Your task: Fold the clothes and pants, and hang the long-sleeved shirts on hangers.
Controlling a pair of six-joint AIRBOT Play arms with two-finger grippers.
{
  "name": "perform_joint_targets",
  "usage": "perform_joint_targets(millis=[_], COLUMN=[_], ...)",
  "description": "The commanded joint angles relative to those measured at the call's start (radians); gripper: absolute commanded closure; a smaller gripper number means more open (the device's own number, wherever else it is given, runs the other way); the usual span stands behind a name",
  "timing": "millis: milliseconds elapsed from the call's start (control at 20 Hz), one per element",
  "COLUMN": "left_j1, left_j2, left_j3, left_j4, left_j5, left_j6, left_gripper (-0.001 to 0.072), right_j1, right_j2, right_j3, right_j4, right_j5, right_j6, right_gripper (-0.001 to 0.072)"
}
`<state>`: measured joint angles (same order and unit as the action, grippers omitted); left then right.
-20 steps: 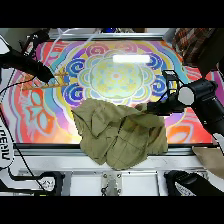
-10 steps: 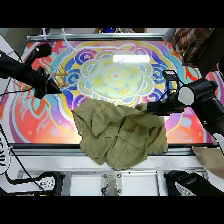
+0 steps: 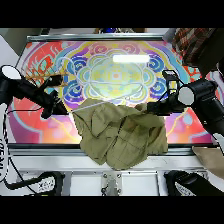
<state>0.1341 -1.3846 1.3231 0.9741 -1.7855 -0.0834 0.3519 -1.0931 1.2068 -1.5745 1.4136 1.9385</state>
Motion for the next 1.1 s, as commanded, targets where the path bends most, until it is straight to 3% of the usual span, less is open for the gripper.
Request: perform_joint_targets(millis=[0,650,1050], left_j1=[0.001,-0.130,-0.196], left_j2=[0.038,0.036,-0.088], left_j3=[-0.121,-0.269,-0.126], left_j4=[0.027,0.104,0.087], left_j5=[0.053,0.177,0.200], left_j6=[0.066,0.102,0.028], left_gripper=[0.0695,0.0695,0.0695], right_j1=[0.001,-0.002,-0.001], right_j2=[0.000,0.037,0.043], right_j3=[0.000,0.004,0.004], right_j4=[0.000,0.016,0.023], right_j5=[0.000,0.002,0.071], right_j6=[0.000,-0.001,-0.032], right_gripper=[0.0695,0.0695,0.0695])
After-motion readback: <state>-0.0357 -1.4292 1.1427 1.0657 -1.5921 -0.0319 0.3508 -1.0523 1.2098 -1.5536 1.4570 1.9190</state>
